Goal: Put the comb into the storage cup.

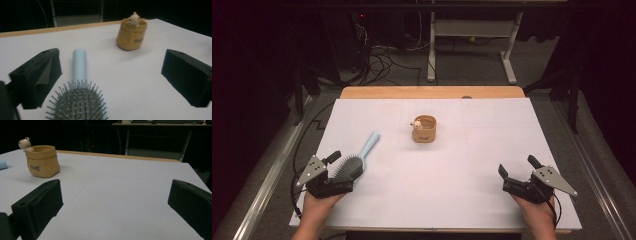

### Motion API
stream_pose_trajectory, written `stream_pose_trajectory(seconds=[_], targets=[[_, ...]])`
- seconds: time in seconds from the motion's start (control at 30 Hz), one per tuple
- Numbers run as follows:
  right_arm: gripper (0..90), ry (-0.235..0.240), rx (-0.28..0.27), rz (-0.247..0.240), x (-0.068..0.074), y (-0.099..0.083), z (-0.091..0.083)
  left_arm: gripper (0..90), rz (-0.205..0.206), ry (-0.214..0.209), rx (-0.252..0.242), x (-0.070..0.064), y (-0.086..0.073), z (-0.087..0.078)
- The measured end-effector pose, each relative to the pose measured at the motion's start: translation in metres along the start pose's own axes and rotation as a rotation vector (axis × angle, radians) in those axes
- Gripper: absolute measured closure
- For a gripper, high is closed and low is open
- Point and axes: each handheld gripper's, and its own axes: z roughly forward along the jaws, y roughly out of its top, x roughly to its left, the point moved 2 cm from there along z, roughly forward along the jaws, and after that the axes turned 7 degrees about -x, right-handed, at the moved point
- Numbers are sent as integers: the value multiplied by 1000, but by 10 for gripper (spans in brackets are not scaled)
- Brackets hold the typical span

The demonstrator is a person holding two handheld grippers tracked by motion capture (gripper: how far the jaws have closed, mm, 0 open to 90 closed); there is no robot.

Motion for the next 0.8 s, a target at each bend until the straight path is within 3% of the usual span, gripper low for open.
stream_pose_trajectory(seconds=[0.47,0.6,0.67,0.8], targets=[[1,1,1,-3,0,0,0,6,-3,39,5,12,8,-7],[1,5,-1,-8,2,0,1,6,24,49,27,12,6,-8],[1,6,-1,-7,2,0,0,6,39,79,59,13,1,-6],[1,4,0,-7,0,0,1,6,58,95,107,14,-6,-6]])
